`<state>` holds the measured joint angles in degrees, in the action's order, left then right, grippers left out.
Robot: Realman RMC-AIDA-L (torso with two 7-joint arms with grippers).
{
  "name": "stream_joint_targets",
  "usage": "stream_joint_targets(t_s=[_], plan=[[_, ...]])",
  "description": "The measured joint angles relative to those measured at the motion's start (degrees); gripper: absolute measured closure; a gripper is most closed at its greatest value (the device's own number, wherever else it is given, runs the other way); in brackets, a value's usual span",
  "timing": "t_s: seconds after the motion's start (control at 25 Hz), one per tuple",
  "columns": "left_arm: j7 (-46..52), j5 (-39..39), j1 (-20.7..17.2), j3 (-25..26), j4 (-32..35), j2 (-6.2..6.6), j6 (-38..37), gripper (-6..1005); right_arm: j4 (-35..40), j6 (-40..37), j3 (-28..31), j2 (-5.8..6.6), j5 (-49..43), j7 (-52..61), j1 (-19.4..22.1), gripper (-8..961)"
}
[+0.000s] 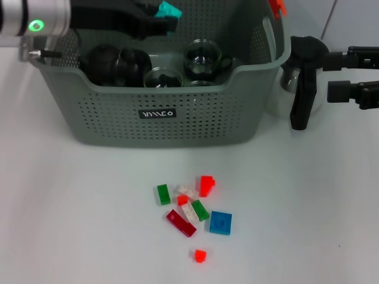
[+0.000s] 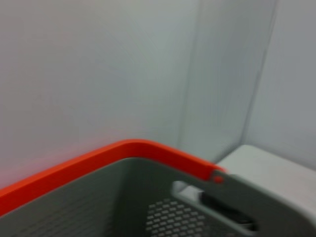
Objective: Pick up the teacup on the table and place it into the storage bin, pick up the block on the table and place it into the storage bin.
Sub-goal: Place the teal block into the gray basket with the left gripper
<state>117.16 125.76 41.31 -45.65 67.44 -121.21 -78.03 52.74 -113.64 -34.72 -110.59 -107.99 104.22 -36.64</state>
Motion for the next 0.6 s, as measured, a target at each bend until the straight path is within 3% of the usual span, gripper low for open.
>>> stream_joint_targets(t_s=[0.12, 0.24, 0.6], plan=[[3.47, 2.65, 1.06, -4.24, -1.87, 0.76, 5.51, 571, 0.00, 0.00, 0.00, 0.18, 0.00, 0.01, -0.10, 70], [5.33, 5.76, 1.74, -7.10, -2.42, 0.42, 9.00, 564, 0.00, 0.02, 0.00, 0.47, 0.00, 0.01, -0.20, 70], [6.01, 6.51, 1.98, -8.20, -1.41, -0.33, 10.66, 546, 0.00, 0.05, 0.38, 1.03, -0.01, 0.01, -0.78, 70]])
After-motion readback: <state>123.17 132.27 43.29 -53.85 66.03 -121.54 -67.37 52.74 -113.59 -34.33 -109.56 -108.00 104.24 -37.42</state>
